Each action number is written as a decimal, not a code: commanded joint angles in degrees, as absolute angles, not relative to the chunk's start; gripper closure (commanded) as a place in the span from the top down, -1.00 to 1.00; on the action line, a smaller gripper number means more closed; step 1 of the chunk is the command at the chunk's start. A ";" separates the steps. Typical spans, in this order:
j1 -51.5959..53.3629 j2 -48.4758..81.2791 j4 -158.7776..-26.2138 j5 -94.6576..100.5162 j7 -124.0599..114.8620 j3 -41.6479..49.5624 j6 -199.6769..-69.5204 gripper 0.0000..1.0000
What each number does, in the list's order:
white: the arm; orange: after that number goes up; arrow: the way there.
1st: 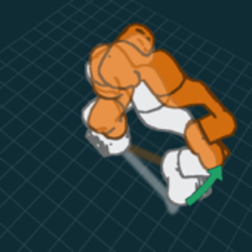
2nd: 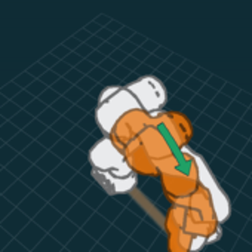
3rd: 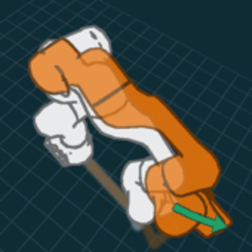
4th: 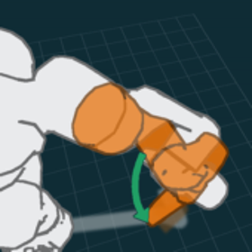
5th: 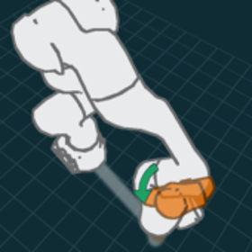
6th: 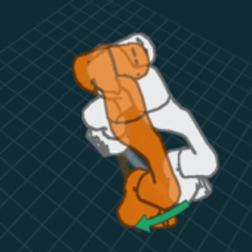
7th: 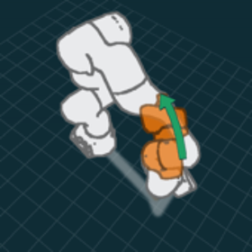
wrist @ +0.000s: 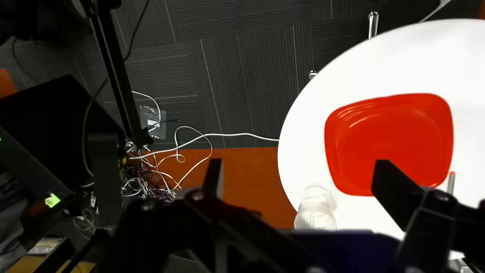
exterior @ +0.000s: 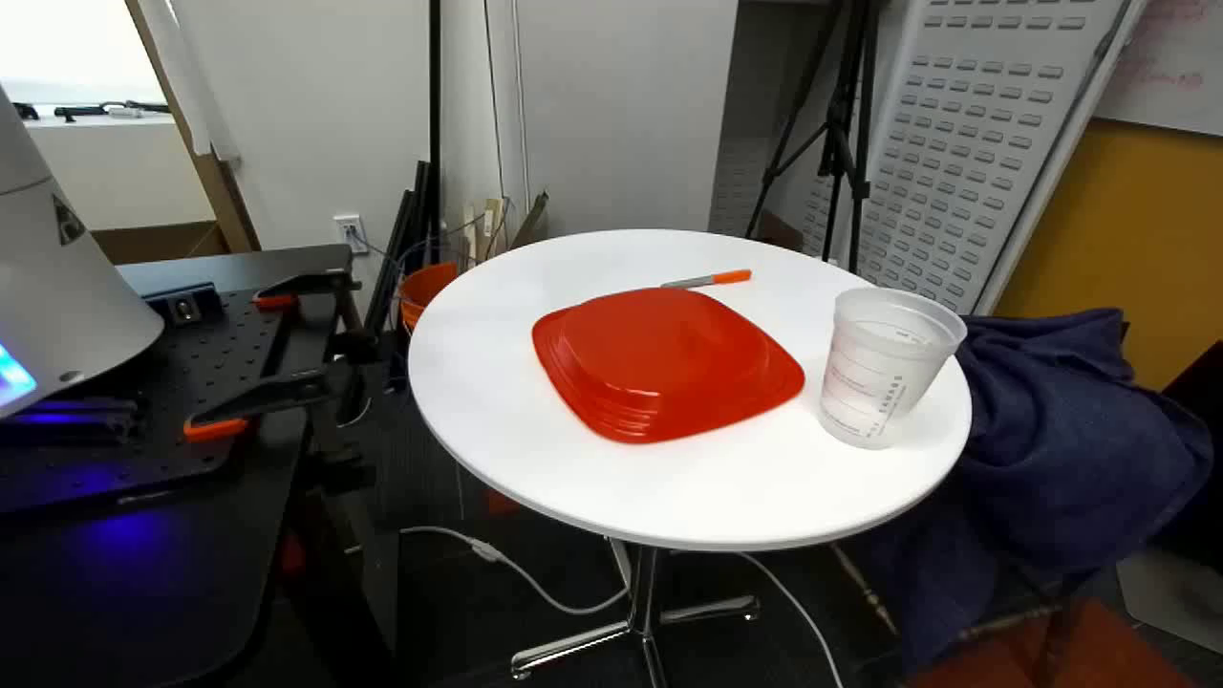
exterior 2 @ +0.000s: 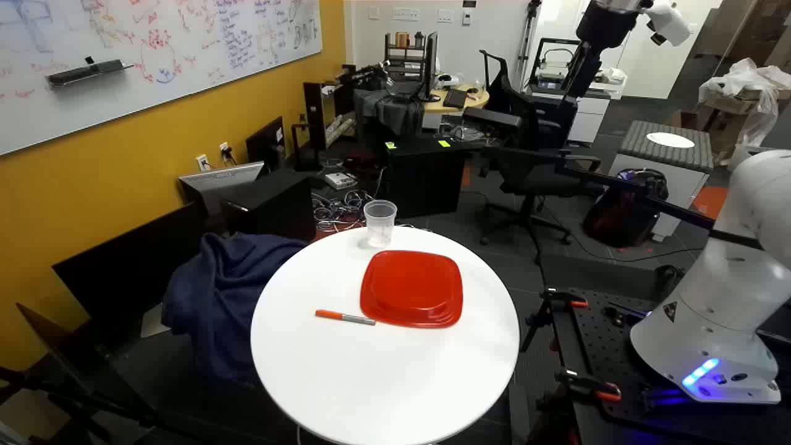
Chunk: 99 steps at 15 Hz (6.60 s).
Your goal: Place the pen in the cup
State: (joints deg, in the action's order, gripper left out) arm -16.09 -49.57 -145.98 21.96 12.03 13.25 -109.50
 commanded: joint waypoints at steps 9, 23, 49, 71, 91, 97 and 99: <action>-14.97 -49.38 -145.72 22.47 12.27 13.84 -109.40 1.00; -9.65 -35.07 -145.05 20.18 7.28 9.39 -139.52 1.00; 0.38 12.82 -118.75 4.74 5.28 -1.12 -153.59 1.00; -2.28 24.22 -115.31 0.61 8.14 -2.80 -155.75 1.00; -7.08 40.73 -100.67 -2.73 12.12 -9.51 -150.73 1.00; -5.91 45.22 -94.91 -3.28 11.09 -8.49 -145.08 1.00; -5.94 46.53 -93.21 -3.30 11.23 -8.54 -143.73 1.00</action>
